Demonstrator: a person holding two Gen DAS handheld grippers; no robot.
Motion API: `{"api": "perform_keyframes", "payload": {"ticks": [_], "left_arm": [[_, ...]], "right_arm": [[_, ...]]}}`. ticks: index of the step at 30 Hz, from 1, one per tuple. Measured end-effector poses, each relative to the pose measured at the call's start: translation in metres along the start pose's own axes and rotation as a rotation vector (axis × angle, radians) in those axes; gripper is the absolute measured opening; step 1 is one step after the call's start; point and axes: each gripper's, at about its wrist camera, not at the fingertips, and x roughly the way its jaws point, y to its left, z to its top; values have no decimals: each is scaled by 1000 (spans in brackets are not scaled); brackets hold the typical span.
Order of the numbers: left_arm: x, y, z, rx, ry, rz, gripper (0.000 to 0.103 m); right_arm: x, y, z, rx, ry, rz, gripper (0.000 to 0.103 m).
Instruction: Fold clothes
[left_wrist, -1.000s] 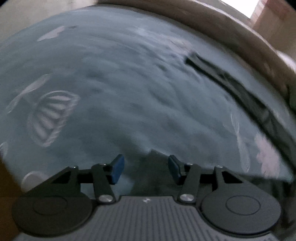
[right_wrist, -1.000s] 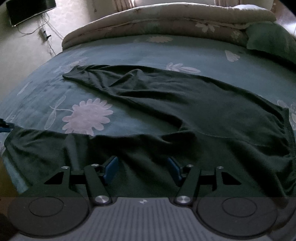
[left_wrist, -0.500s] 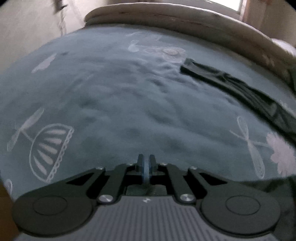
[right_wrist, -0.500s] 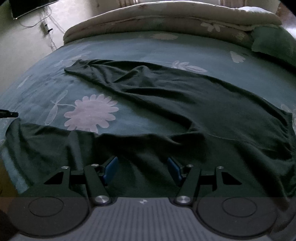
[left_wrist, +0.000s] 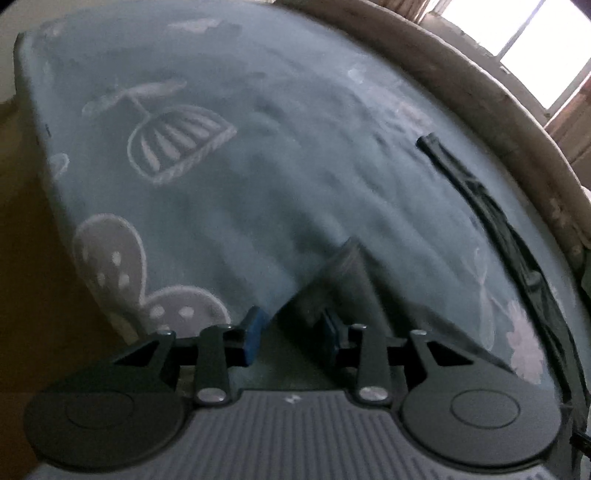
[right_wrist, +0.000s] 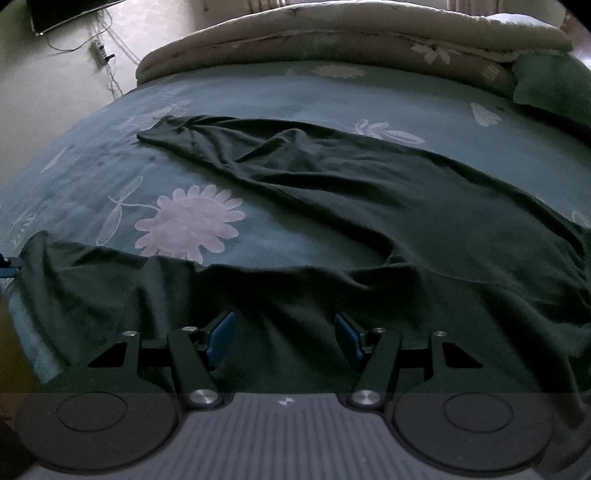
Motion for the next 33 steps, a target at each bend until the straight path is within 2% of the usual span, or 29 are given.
{"api": "perform_keyframes", "payload": {"ticks": [3, 4, 5, 6, 11, 15, 18, 19, 22, 24, 28, 30, 33], "left_arm": [[5, -16, -1, 96, -15, 44, 33], [7, -26, -3, 158, -11, 81, 28], [9, -37, -5, 220, -2, 109, 19], [9, -42, -7, 238, 5, 109, 8], [-12, -39, -8, 209, -7, 121, 7], [-30, -17, -10, 141, 33, 127, 7], [-31, -5, -14, 99, 60, 149, 16], [-31, 0, -15, 79, 64, 156, 15], [-42, 3, -7, 72, 22, 201, 14], [-51, -3, 0, 101, -19, 200, 17], [-47, -40, 8, 207, -25, 29, 34], [-32, -68, 3, 289, 14, -96, 34], [-8, -109, -12, 437, 73, -197, 36]], "right_arm": [[-4, 0, -2, -7, -5, -6, 65], [-4, -1, -3, -4, -6, -8, 65], [-5, -2, -4, 1, -7, -11, 65], [-5, -3, -5, 6, -5, -14, 65], [-7, -5, -9, 14, -4, -18, 65], [-5, -5, -9, 5, -1, -12, 65], [-1, -5, -6, 6, -2, 1, 65], [0, -4, -4, 3, -2, 8, 65], [3, 4, 2, -29, -3, 26, 65], [5, 9, 5, -52, 2, 41, 65], [18, 21, 13, -79, 25, 82, 65], [36, 31, 19, -106, 53, 69, 65], [63, 45, 26, -151, 79, 23, 65]]}}
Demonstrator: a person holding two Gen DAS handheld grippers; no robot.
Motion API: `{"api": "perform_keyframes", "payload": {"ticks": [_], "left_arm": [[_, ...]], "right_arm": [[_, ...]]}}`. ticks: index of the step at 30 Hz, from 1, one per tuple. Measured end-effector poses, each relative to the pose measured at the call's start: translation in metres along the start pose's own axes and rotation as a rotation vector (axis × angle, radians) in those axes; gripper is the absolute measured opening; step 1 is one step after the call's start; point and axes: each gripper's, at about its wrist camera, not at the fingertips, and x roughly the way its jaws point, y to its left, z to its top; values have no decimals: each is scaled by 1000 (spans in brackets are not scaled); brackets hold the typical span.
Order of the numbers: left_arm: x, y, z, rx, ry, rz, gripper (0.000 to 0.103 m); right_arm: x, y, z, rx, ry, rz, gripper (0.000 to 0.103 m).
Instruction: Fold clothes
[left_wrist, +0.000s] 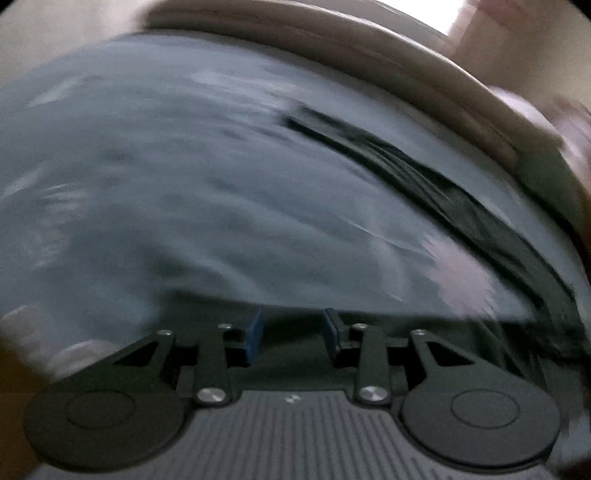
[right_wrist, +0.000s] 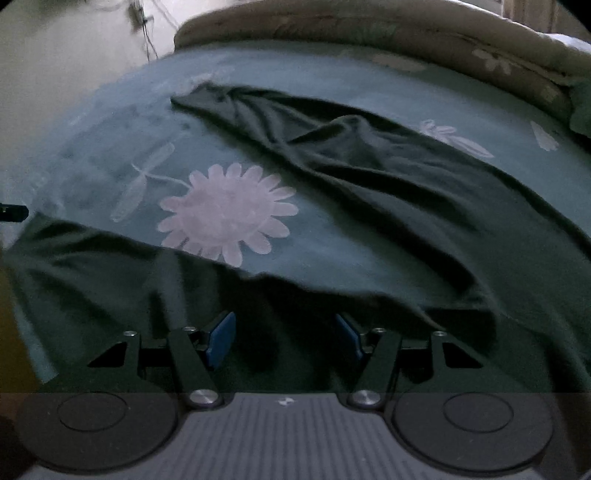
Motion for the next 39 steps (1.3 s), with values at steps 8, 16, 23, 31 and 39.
{"api": "perform_keyframes", "payload": {"ticks": [8, 16, 23, 31, 39], "left_arm": [[38, -34, -14, 311, 53, -18, 44], [14, 11, -2, 266, 114, -92, 48], [7, 29, -21, 375, 200, -21, 50], [-9, 25, 10, 365, 156, -89, 52], [32, -57, 3, 455, 215, -492, 58]], "right_arm": [[35, 4, 30, 3, -38, -82, 72], [-14, 32, 10, -152, 10, -2, 72], [12, 24, 6, -48, 18, -170, 74], [-40, 49, -1, -134, -16, 34, 75], [-5, 112, -20, -186, 87, 369, 75]]}}
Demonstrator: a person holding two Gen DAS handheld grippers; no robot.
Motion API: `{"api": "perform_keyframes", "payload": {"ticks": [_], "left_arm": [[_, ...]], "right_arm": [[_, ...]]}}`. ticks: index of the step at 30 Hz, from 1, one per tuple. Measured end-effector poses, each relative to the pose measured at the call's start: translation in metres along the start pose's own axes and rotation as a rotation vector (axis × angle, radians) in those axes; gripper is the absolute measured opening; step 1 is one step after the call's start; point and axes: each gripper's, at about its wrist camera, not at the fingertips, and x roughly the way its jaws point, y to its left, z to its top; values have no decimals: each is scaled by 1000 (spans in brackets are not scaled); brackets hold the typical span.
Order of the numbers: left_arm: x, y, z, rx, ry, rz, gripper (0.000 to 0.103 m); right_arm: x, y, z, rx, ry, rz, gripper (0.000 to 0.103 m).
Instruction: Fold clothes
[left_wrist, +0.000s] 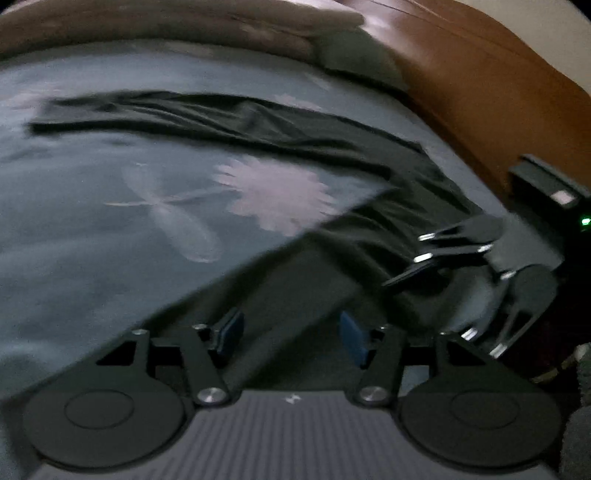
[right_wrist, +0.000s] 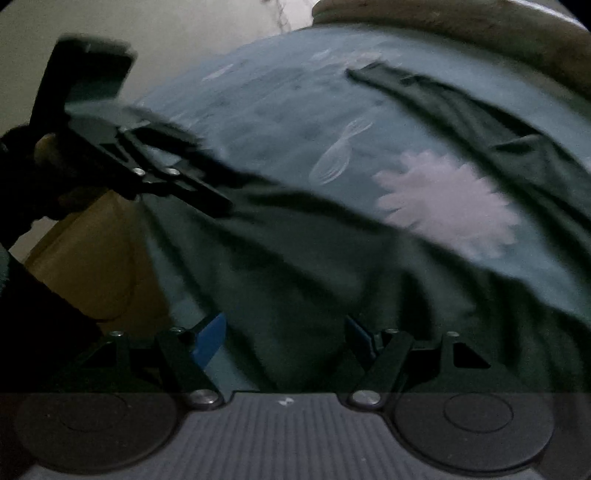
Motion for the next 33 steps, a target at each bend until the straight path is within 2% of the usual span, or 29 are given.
{"api": "perform_keyframes", "payload": {"ticks": [2, 3, 4, 7, 8, 11, 13, 17, 19, 22, 26, 27, 30, 33], "left_arm": [[11, 0, -9, 2, 60, 19, 58], [9, 2, -18, -10, 75, 25, 57], [4, 5, -27, -27, 80, 22, 63], [-12, 17, -40, -105, 126, 12, 63], [-16, 20, -41, -118, 147, 18, 63], [-22, 16, -31, -61, 144, 88, 63], [-19, 11, -19, -9, 109, 95, 63], [1, -2, -3, 42, 75, 18, 63], [14, -9, -5, 73, 90, 18, 63], [20, -7, -17, 54, 118, 23, 65], [3, 4, -31, -15, 136, 22, 67], [-2, 7, -34, -26, 142, 27, 67], [-14, 11, -38, -48, 155, 57, 67], [-21, 9, -33, -43, 122, 118, 66]], "right_arm": [[13, 3, -6, 25, 24, 1, 82], [12, 6, -8, 37, 19, 26, 89], [11, 8, -11, 49, 17, 51, 89], [7, 12, -18, 90, 43, 106, 89], [4, 12, -20, 101, 43, 98, 88], [-19, 7, -17, 115, 6, 21, 88], [-44, -2, -16, 155, -63, -37, 88], [-73, -33, -28, 258, -148, -229, 88], [-79, -52, -37, 324, -177, -311, 88], [-74, -83, -50, 426, -206, -351, 88], [-54, -116, -61, 505, -211, -430, 90], [-51, -121, -59, 499, -240, -442, 90], [-52, -129, -49, 525, -245, -475, 90], [-62, -124, -39, 487, -234, -491, 90]]}}
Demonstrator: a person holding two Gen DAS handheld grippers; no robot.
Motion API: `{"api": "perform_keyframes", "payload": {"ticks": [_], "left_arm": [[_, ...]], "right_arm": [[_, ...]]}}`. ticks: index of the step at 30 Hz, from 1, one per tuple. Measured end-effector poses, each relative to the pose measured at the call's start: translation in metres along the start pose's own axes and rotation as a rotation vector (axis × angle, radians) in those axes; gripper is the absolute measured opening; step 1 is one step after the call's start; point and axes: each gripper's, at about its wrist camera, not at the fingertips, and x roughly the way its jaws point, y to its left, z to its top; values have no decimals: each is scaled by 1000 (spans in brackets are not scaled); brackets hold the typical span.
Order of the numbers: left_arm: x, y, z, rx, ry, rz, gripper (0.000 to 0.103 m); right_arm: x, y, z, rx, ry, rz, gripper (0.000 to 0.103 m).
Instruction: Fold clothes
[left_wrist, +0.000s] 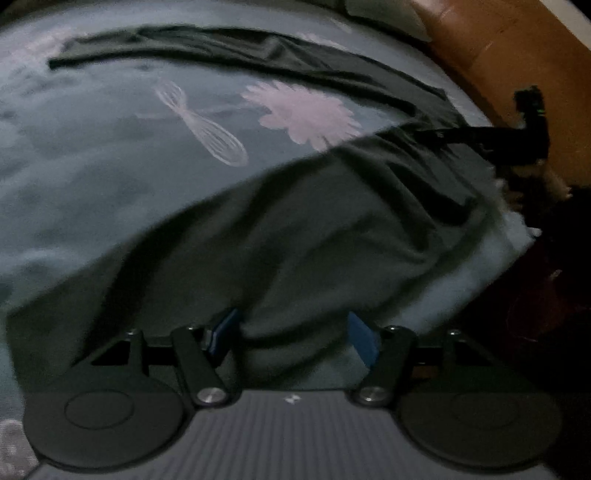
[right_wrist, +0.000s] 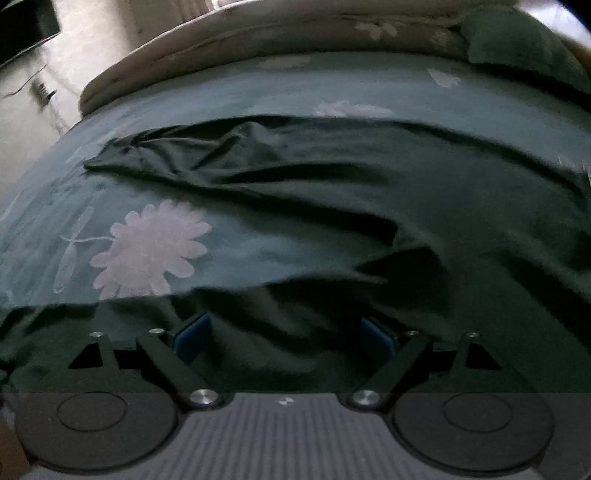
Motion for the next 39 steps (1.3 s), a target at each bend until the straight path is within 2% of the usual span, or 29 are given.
{"api": "perform_keyframes", "payload": {"ticks": [4, 10, 15, 16, 19, 21, 24, 27, 29, 33, 36, 39], "left_arm": [[-4, -4, 16, -6, -77, 16, 66], [8, -18, 52, 17, -118, 22, 67], [25, -52, 112, 66, -174, -34, 68], [32, -61, 128, 71, -175, -43, 73], [58, -100, 174, 91, -175, 15, 73], [77, -121, 199, 108, -189, 24, 73], [115, -150, 236, 116, -210, 13, 73], [161, -171, 264, 126, -222, 56, 73], [192, -181, 272, 150, -226, 90, 73], [232, -183, 266, 113, -139, 130, 71], [228, -181, 244, 53, -125, 97, 74], [218, -182, 237, 59, -75, 72, 75]], "right_arm": [[-15, -2, 6, -55, -8, -68, 91], [-29, -26, -5, -59, -4, -157, 91], [-38, -46, -15, -53, -20, -182, 91], [-40, -51, -18, -51, -26, -185, 91], [-43, -65, -28, -46, -29, -179, 91], [-47, -77, -35, -50, -26, -170, 91], [-50, -94, -42, -54, -32, -172, 91], [-54, -112, -46, -29, -58, -134, 91], [-55, -120, -49, -25, -66, -113, 91], [-55, -133, -56, -15, -71, -81, 91], [-55, -142, -62, 21, -66, -48, 92], [-55, -146, -68, 38, -67, -18, 96]]}}
